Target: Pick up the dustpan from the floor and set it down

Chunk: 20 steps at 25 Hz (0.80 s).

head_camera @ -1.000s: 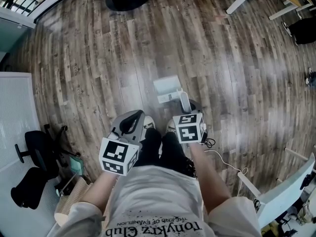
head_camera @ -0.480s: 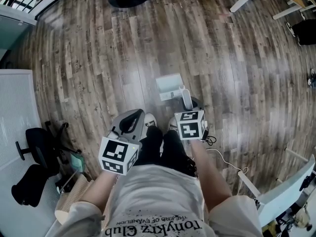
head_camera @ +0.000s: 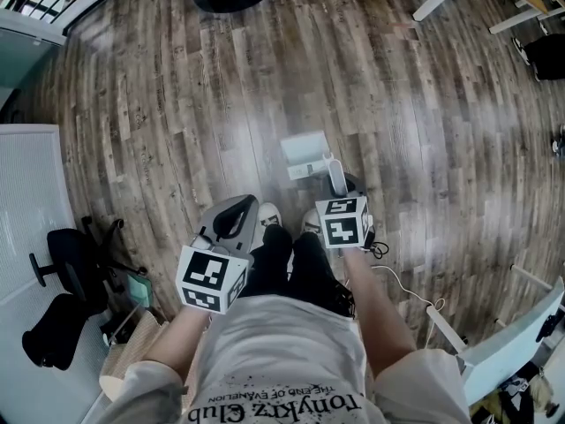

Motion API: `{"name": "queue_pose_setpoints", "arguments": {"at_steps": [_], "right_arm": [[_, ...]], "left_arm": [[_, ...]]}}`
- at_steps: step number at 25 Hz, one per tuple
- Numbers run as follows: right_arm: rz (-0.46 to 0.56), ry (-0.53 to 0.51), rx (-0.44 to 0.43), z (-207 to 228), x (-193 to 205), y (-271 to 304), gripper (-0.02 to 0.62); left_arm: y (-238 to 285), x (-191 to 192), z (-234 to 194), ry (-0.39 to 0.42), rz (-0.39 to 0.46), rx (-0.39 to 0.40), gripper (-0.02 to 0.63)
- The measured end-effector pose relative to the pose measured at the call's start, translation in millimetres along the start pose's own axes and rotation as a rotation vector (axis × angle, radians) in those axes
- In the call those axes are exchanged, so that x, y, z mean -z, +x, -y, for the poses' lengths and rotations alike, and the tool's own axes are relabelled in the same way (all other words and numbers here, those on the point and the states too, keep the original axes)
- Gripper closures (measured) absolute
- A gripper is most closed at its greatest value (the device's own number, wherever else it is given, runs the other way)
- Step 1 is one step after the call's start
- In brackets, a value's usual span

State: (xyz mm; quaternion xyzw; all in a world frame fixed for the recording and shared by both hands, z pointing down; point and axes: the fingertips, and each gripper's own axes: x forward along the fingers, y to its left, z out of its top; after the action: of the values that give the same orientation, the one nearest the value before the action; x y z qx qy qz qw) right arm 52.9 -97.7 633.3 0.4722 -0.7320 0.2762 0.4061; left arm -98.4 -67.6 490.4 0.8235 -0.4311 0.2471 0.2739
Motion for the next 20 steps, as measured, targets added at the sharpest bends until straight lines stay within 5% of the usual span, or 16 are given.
{"name": "queue_pose_setpoints", "arguments": {"at_steps": [20], "right_arm": [[-0.05,-0.056,0.046,0,26,-2,0.517]], "left_arm": [[-1,3,7,-0.002,-0.003,0.012,0.583]]}}
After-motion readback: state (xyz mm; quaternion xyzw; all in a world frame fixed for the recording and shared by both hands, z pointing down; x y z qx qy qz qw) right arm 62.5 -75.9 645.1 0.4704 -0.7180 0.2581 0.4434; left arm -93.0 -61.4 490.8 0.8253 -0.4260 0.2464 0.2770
